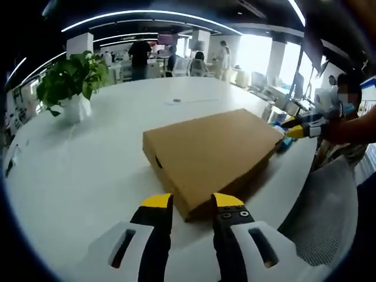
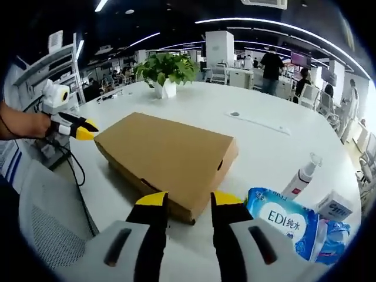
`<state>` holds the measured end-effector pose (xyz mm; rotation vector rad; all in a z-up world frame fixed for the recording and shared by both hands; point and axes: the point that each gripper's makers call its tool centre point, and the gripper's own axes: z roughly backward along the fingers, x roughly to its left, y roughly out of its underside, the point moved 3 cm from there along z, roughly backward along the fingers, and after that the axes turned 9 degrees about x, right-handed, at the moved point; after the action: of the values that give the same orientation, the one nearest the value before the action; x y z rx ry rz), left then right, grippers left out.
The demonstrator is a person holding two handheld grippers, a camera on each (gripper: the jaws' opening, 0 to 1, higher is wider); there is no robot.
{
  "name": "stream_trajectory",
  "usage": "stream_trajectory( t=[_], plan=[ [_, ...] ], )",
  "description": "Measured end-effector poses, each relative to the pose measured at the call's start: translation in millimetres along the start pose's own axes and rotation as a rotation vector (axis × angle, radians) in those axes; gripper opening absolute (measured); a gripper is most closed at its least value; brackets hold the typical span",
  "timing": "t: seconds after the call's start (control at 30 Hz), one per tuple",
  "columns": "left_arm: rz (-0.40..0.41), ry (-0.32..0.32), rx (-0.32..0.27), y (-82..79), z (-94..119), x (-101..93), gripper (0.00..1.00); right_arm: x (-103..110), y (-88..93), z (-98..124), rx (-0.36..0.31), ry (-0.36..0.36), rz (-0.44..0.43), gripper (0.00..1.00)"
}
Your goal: Operate the shoe box by opening the lid, removing the specified soft item, and placing it in the target area until the item is outside and the box remains undamaged.
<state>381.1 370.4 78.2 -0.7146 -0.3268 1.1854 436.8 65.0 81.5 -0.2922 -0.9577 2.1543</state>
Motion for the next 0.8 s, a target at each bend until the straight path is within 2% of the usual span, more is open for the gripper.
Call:
stream_trajectory(
  t=[0.03,0.07,0.1,0.17,0.2,0.27,0.37,0.6,0.8],
  plan=[
    [0.014,0.013,0.008,2.0,-1,0.8,0.28,5,3.0,-3,0.003,-0.042,-0.014,0.4],
    [0.041,0.037,0.028,5.8,-4,-0.1,0.32,6,5.4,-5,0.012,-0.055,-0.021,0.44],
    [0.033,0.04,0.04,8.0,-7,0.2,0.33,10,10.0,-7,0.039,-0.065,0.021,0.41],
    [-0.036,0.061,0.065,10.7,-11,-3.6,0.31,12,16.3,-10,0.087,-0.048,0.11,0.3],
    [-0.052,0.066,0.081,12.1,-13,-5.3,0.31,11,16.2,-12,0.082,-0.03,0.108,0.27],
    [-0.083,0.084,0.076,8.7,-16,-11.4,0.29,10,14.0,-13,0.073,-0.034,0.083,0.26],
    [-0.117,0.064,0.092,6.7,-20,-11.1,0.3,7,13.9,-12,0.068,-0.017,0.068,0.22],
    [-0.14,0.077,0.102,-0.1,-27,-11.0,0.24,0,15.7,-10,0.073,0.017,0.067,0.21],
    [-0.149,0.095,0.105,-8.8,-36,-19.4,0.26,-14,18.7,-5,0.075,0.036,0.047,0.21]
  ],
)
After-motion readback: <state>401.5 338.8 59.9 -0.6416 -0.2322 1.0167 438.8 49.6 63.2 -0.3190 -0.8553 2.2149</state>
